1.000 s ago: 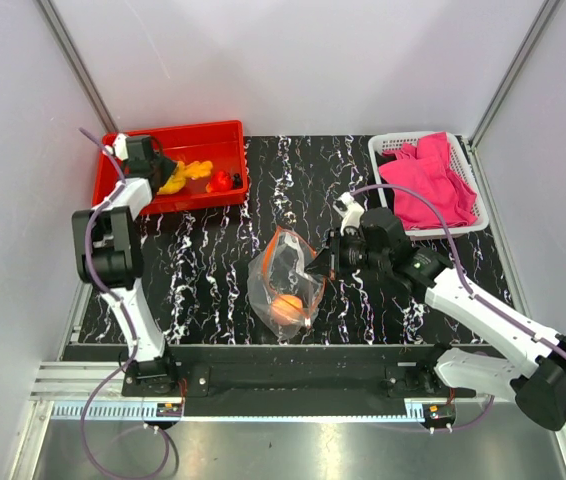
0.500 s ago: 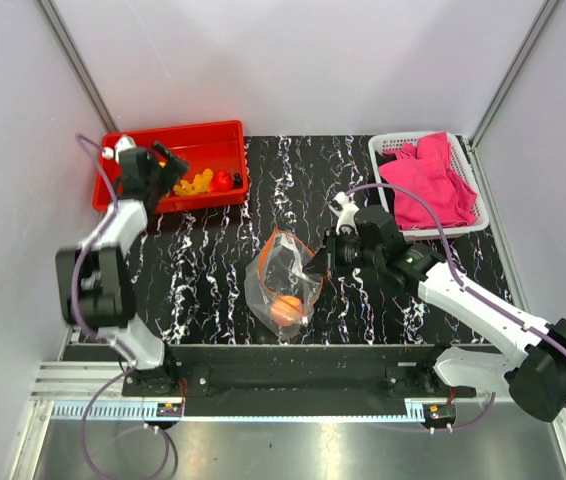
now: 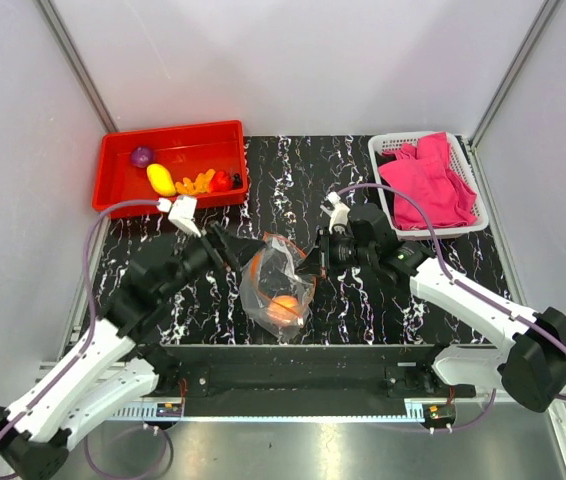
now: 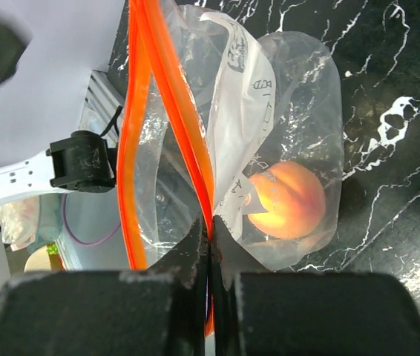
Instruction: Open the zip-top bag and remove the fake food
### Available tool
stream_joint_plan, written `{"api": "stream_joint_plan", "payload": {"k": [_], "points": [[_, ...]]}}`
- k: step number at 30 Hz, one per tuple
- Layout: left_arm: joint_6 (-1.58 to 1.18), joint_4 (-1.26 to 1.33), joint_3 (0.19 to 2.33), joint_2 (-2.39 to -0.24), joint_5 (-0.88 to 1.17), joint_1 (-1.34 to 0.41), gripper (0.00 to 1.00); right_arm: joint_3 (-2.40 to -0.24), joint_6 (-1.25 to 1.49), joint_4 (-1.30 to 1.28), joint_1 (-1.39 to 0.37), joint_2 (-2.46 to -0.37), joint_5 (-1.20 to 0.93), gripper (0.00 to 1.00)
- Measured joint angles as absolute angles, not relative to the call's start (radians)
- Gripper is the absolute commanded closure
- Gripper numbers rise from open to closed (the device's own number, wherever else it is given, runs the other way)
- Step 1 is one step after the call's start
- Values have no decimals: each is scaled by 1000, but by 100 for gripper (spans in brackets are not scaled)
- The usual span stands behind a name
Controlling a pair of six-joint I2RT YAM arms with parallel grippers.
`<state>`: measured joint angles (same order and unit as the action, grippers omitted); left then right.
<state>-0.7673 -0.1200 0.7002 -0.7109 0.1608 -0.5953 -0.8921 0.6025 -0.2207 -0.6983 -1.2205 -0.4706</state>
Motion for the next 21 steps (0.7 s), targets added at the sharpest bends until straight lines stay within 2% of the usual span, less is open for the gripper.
{"api": "stream_joint_plan", "payload": {"k": [3,7,8,11,12,13,17,21], "points": [[-795,-110,684,-652,123,-716,21,-892,609,-207,-698,-1221,-476,100],[-797,-154,708,-753,14,-905,25,-892,620,-202,-698,-1221,-492,100],[-793,-188,735,-805,-21,-952,26,-892,625,-202,-698,-1220,-494,100],[-776,-308,856,-981,-133,-1061,42,-891,632,-202,-698,-1216,-496,100],[-770,-345,900,-1030,-172,-1085,50,-891,633,-202,-698,-1212,-496,100],[-763,-381,937,-1067,-205,-1106,52,-890,635,-202,-698,-1206,-496,100],[-751,-471,1009,-1124,-297,-1131,57,-889,638,-201,-698,-1183,-496,100],[-733,-540,1018,-1129,-350,-1131,57,-889,633,-200,-698,-1177,-498,100]]}}
